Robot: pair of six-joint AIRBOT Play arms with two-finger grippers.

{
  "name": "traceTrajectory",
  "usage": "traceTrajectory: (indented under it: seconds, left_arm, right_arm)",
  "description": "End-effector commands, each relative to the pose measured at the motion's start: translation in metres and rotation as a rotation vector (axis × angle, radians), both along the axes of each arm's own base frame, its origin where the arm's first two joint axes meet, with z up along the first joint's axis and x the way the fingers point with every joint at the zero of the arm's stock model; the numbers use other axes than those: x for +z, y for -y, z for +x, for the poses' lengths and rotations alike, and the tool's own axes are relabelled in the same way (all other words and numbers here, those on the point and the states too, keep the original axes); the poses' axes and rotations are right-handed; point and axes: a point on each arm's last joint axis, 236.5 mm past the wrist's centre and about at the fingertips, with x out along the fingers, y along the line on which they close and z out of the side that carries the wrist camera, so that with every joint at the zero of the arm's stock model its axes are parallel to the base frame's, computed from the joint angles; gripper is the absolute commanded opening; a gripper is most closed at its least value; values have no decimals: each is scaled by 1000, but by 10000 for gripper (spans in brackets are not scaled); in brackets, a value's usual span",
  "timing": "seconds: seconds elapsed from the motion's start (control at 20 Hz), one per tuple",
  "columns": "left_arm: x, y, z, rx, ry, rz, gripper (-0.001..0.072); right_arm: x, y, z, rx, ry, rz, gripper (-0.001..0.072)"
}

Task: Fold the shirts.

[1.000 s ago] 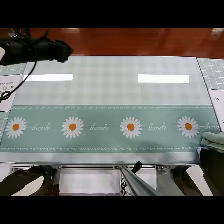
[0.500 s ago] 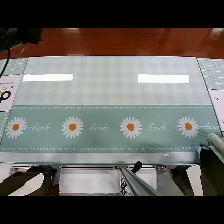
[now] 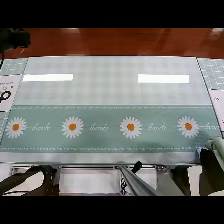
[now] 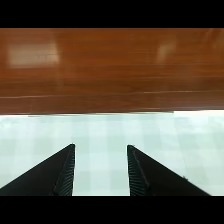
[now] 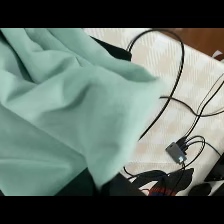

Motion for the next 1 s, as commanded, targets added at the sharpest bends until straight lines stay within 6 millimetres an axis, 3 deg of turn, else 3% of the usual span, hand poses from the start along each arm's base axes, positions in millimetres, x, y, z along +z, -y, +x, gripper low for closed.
traceTrajectory:
  seconds: [0.0,0.1,0.2,0.25,0.3,0.45,0.5,0.55,0.6,0.7,0.75,0.95]
  left_arm:
    - [-6,-3,1,4,-15,0,406]
    - [-7,-3,1,3,-17,0,405]
    - [-7,-3,1,3,-17,0,406]
    - [-7,-3,1,3,-17,0,406]
    - [-7,-3,1,3,-17,0,406]
    - [-8,-2,1,1,-24,-1,407]
    - [-12,-1,-1,-5,-40,-2,435]
    - [-19,3,-3,-18,-70,-4,590]
    - [-29,10,-6,-38,-111,-7,675]
    - [-54,33,-16,-101,-214,-12,685]
    - [-63,50,-22,-142,-254,-11,693]
    - [-87,137,-57,-365,-384,74,693]
  right_arm:
    - [-1,-4,-11,-20,-26,7,108]
    - [0,-4,-11,0,-31,19,253]
    - [1,-4,-12,17,-39,29,255]
    - [0,-4,-12,17,-39,30,335]
    - [0,-3,-12,25,-38,27,365]
    - [-8,11,8,99,45,4,365]
    - [-15,21,30,143,137,-16,365]
    - [-21,30,65,201,281,-25,365]
    - [-22,39,109,289,445,-26,365]
    - [-6,41,189,442,692,-7,376]
    - [5,34,226,543,778,20,454]
    - [19,-22,332,952,850,155,500]
